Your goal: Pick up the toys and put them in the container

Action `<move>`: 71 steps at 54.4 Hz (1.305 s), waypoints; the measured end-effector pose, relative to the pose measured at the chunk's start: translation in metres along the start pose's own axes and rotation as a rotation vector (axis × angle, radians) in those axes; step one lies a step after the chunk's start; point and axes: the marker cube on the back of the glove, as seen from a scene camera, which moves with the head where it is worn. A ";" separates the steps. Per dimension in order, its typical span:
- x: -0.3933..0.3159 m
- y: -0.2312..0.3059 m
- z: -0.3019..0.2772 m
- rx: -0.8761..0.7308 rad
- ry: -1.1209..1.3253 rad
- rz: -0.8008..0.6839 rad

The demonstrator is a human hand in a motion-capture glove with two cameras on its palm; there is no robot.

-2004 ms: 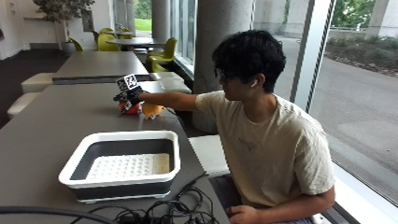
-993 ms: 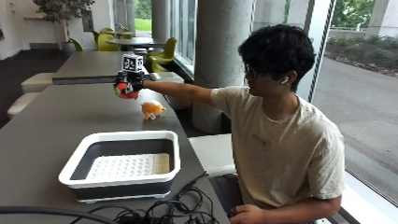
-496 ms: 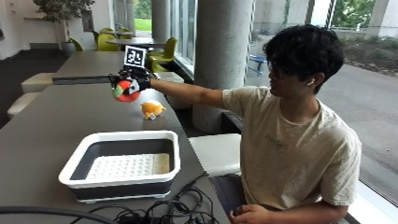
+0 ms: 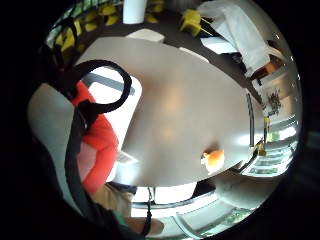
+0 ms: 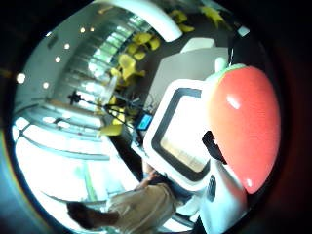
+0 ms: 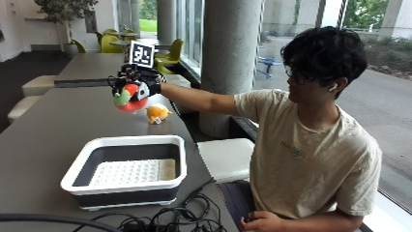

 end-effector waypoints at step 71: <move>-0.113 -0.011 0.018 -0.321 0.157 -0.128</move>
